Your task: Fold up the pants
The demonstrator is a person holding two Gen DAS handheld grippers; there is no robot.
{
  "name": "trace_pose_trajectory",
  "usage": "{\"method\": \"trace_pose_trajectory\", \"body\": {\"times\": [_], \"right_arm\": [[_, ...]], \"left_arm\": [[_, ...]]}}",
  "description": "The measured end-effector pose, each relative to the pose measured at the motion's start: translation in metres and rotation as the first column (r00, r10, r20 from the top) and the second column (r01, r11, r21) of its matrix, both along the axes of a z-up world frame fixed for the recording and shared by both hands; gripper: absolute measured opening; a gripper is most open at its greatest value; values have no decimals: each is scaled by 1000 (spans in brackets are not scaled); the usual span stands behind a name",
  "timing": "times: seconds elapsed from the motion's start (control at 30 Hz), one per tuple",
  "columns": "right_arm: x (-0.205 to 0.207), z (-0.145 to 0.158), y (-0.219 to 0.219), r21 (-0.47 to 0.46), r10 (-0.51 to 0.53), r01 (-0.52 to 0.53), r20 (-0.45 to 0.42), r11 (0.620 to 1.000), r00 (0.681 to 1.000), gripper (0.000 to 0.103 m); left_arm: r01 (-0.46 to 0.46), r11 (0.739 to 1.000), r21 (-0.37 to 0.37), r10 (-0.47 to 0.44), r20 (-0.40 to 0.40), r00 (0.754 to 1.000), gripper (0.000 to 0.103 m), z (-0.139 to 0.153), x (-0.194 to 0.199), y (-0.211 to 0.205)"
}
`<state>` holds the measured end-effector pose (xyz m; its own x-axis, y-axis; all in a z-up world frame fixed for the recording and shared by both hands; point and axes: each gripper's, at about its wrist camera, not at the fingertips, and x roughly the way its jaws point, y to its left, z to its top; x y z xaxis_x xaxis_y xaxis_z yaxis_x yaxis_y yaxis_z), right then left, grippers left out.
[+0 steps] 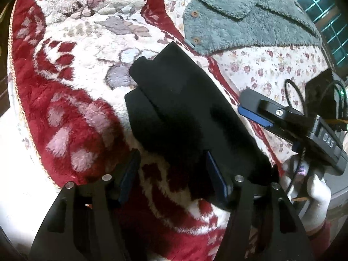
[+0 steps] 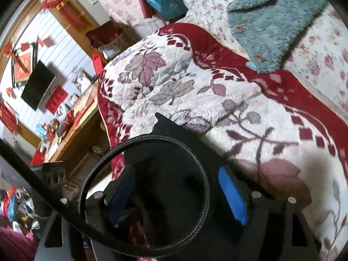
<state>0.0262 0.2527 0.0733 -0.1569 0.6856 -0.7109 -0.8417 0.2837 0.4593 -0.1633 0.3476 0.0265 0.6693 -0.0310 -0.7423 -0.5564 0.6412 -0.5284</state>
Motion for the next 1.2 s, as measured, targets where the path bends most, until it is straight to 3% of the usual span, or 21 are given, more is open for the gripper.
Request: {"method": "trace_pose_trajectory", "body": {"times": [0.1,0.17,0.27,0.33,0.4,0.53,0.63,0.83,0.97,1.0,1.03,1.1,1.17,1.2], "right_arm": [[2,-4,15,-32,31,-30,20,999,999,79],[3,-7,24,-46,46,-45,28,998,999,79],[6,-10,36,-66,63,-61,31,996,998,79],[10,-11,38,-57,60,-59,21,997,998,79],[13,-12,41,-48,57,-57,2,997,998,79],[13,-17,52,-74,81,-81,7,994,997,79],[10,-21,63,-104,123,-120,29,987,992,79],[6,-33,89,-177,207,-192,71,965,976,79],[8,-39,100,-176,211,-198,57,964,976,79],[8,-40,100,-163,204,-194,49,967,978,73],[9,-42,100,-144,201,-194,30,970,979,56],[6,-44,98,-125,189,-185,21,975,982,54],[2,-40,94,-107,187,-183,37,977,982,41],[1,-35,89,-98,189,-184,43,978,981,27]], "left_arm": [[11,996,-84,-7,57,998,63,-4,0,4],[17,988,-151,-6,76,997,69,-12,1,8],[14,983,-185,5,100,995,69,-9,-2,9],[38,976,-213,-1,171,985,71,0,-7,9],[36,982,-187,-3,176,984,78,6,-7,8],[9,986,-168,6,90,996,79,-7,3,8],[-6,987,-162,21,90,996,79,-11,4,7],[-21,997,-76,25,52,998,80,-14,14,-3],[-28,994,-109,36,72,997,80,-17,14,3],[-24,991,-128,35,84,996,80,-18,13,6],[-20,990,-136,33,94,995,79,-18,13,9],[-37,989,-140,52,98,994,61,-19,10,12],[-26,985,-173,47,119,992,22,-20,8,16],[5,977,-211,25,141,990,17,-20,10,17]]}}
